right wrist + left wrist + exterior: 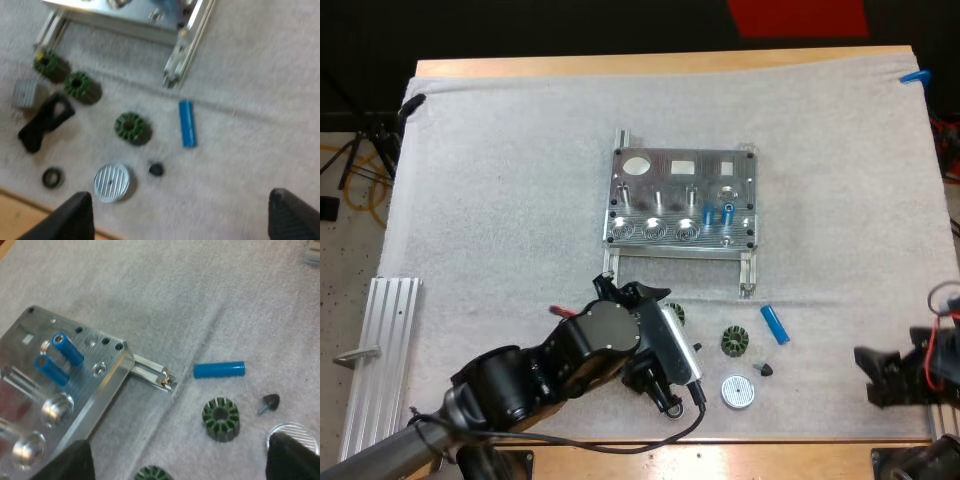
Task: Load cells from left to right
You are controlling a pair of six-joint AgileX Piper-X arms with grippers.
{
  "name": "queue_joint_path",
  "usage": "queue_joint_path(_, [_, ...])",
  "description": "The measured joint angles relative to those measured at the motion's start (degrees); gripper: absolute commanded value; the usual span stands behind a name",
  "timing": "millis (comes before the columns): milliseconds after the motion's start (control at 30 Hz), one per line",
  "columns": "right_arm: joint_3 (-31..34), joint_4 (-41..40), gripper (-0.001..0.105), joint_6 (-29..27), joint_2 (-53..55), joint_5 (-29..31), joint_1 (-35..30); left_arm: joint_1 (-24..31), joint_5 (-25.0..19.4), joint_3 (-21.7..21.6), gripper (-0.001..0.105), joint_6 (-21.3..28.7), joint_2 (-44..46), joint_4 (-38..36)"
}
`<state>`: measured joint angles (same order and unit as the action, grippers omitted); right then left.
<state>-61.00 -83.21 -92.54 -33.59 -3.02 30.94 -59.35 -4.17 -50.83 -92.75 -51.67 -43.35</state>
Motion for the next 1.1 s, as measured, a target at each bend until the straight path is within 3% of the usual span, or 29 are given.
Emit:
queue_joint_path(233, [2.16,-2.29,0.070,0.27,6.11,-0.71,0.00,0.00,1.01,-4.14,0.069,7.47,-6.58,1.52])
queue_joint_path(467, [2.67,-2.65,0.070,1.73,7.90,-0.71,0.00,3.58,13.31,-10.56,0.069,15.05,-16.88,1.51])
queue_joint_path(600, [2.67,-2.65,0.070,1.72,7.90,-0.71,0.00,6.38,15.87,-13.97,0.069,22.98,-22.94,0.92])
queue_joint_path(800, [2.67,-2.65,0.070,1.72,7.90,-0.71,0.00,5.37,15.50,-17.44,0.069,34.06,-30.62,-1.46])
queue_joint_path(867, [2.67,-2.65,0.070,1.72,7.90,-0.71,0.00,4.19,13.88,-17.50,0.069,35.44,-32.45,-1.17])
queue_joint_path(967, [2.67,-2.65,0.070,1.72,7.90,-0.74,0.00,1.73,10.06,-17.50,0.069,36.01,-35.74,-0.53])
queue_joint_path(1100, [2.67,-2.65,0.070,1.72,7.90,-1.07,0.00,-1.31,7.04,-17.78,0.069,31.07,-39.13,1.01])
